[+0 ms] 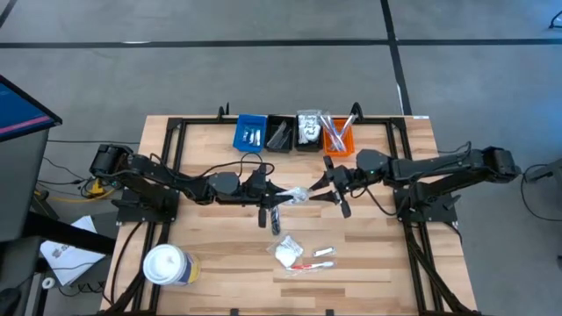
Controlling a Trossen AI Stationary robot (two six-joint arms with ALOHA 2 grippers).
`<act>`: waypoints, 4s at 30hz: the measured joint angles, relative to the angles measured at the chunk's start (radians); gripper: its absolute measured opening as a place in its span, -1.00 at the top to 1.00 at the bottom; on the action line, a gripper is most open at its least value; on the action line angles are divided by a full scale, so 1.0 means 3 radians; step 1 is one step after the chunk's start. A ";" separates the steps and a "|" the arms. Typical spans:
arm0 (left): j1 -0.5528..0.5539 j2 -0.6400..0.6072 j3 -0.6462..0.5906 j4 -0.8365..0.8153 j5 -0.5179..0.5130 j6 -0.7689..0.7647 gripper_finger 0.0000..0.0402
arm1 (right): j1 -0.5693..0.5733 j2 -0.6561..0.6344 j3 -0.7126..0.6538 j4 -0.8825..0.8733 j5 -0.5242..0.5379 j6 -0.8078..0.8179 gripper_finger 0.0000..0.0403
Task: Pick & Place Travel size toiletries
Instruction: Put the white vanity pack into the right black bin
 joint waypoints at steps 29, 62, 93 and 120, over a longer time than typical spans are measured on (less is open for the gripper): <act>0.0000 0.0004 -0.0003 -0.0043 0.0001 -0.0009 0.81 | -0.0005 0.0164 0.0028 0.0172 0.0010 -0.0053 0.96; -0.0042 -0.0001 0.0001 -0.0188 -0.0788 -0.0014 0.22 | -0.1288 0.0048 0.0930 -0.2037 0.0416 -0.0713 1.00; -0.0042 -0.0001 0.0001 -0.0187 -0.0792 -0.0014 0.36 | -0.2174 0.2241 0.2661 -0.3618 0.0776 -0.1452 1.00; -0.0042 -0.0001 0.0001 -0.0185 -0.0797 -0.0014 0.39 | -0.2004 0.2337 0.2743 -0.3497 0.1045 -0.2045 0.99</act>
